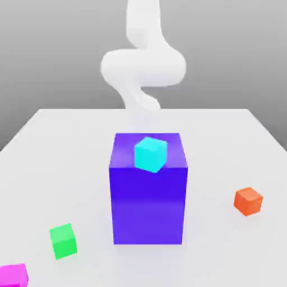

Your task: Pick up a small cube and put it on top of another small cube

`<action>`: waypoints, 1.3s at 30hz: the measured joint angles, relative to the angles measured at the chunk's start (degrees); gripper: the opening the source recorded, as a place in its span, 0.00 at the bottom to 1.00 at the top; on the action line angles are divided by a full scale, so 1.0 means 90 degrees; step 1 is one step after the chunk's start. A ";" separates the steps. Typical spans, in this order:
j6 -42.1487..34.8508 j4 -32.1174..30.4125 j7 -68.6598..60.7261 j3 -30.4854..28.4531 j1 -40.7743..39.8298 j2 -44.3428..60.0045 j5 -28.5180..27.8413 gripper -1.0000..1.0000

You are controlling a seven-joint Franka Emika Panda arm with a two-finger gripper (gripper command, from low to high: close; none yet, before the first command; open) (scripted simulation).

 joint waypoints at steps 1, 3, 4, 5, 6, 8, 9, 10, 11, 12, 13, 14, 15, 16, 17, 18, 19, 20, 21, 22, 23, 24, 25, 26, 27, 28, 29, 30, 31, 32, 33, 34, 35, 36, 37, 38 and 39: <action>0.0059 0.0027 0.0218 0.0046 -0.0144 0.0251 -0.0049 0.50; 0.0168 0.0080 0.0642 0.0119 -0.0401 0.0728 -0.0153 0.50; 0.0221 0.0106 0.0848 0.0153 -0.0526 0.0962 -0.0203 0.50; 0.0273 0.0132 0.1057 0.0178 -0.0640 0.1195 -0.0259 0.50; 0.0326 0.0157 0.1266 0.0199 -0.0749 0.1427 -0.0314 0.50; 0.0430 0.0209 0.1678 0.0229 -0.0960 0.1891 -0.0421 0.50; 0.0482 0.0235 0.1886 0.0233 -0.1054 0.2123 -0.0476 0.50; 0.0534 0.0261 0.2092 0.0230 -0.1142 0.2355 -0.0529 0.50; 0.0585 0.0286 0.2296 0.0222 -0.1225 0.2587 -0.0578 0.50; 0.0638 0.0312 0.2498 0.0205 -0.1301 0.2818 -0.0625 0.50; 0.0689 0.0338 0.2692 0.0182 -0.1371 0.3049 -0.0665 0.50; 0.0745 0.0363 0.2889 0.0161 -0.1444 0.3280 -0.0701 0.50; 0.0797 0.0388 0.3077 0.0131 -0.1507 0.3510 -0.0728 0.50; 0.0851 0.0414 0.3259 0.0099 -0.1575 0.3740 -0.0747 0.50; 0.0906 0.0438 0.3436 0.0052 -0.1668 0.3968 -0.0759 0.50; 0.0962 0.0463 0.3606 0.0015 -0.1734 0.4197 -0.0760 0.50; 0.1019 0.0487 0.3769 -0.0023 -0.1819 0.4425 -0.0750 0.50; 0.1076 0.0511 0.3924 -0.0058 -0.1900 0.4652 -0.0731 0.50; 0.1135 0.0535 0.4073 -0.0087 -0.1953 0.4879 -0.0702 0.50; 0.1194 0.0559 0.4216 -0.0117 -0.1993 0.5105 -0.0662 0.50; 0.1253 0.0582 0.4349 -0.0154 -0.2028 0.5330 -0.0610 0.50; 0.1313 0.0605 0.4474 -0.0192 -0.2063 0.5554 -0.0546 0.50; 0.1374 0.0628 0.4591 -0.0229 -0.2102 0.5778 -0.0469 0.50; 0.1434 0.0650 0.4698 -0.0266 -0.2147 0.6001 -0.0380 0.50; 0.1494 0.0673 0.4798 -0.0298 -0.2196 0.6224 -0.0279 0.50; 0.1553 0.0696 0.4891 -0.0326 -0.2250 0.6445 -0.0167 0.50; 0.1614 0.0719 0.4972 -0.0352 -0.2302 0.6666 -0.0042 0.50; 0.1670 0.0743 0.5055 -0.0360 -0.2370 0.6885 0.0085 0.50; 0.1744 0.0772 0.5120 -0.0360 -0.2433 0.7106 0.0203 0.50; 0.1870 0.0812 0.5146 -0.0354 -0.2470 0.7333 0.0273 0.50; 0.2021 0.0860 0.5146 -0.0351 -0.2485 0.7563 0.0325 0.50; 0.2189 0.0910 0.5146 -0.0339 -0.2503 0.7795 0.0352 0.50; 0.2363 0.0961 0.5144 -0.0324 -0.2518 0.8028 0.0367 0.50; 0.2474 0.0993 0.5141 -0.0316 -0.2525 0.8175 0.0378 0.00; 0.2474 0.0993 0.5141 -0.0316 -0.2525 0.8175 0.0378 0.00; 0.2475 0.0993 0.5141 -0.0316 -0.2525 0.8175 0.0378 0.00; 0.2479 0.0993 0.5140 -0.0316 -0.2525 0.8175 0.0378 0.00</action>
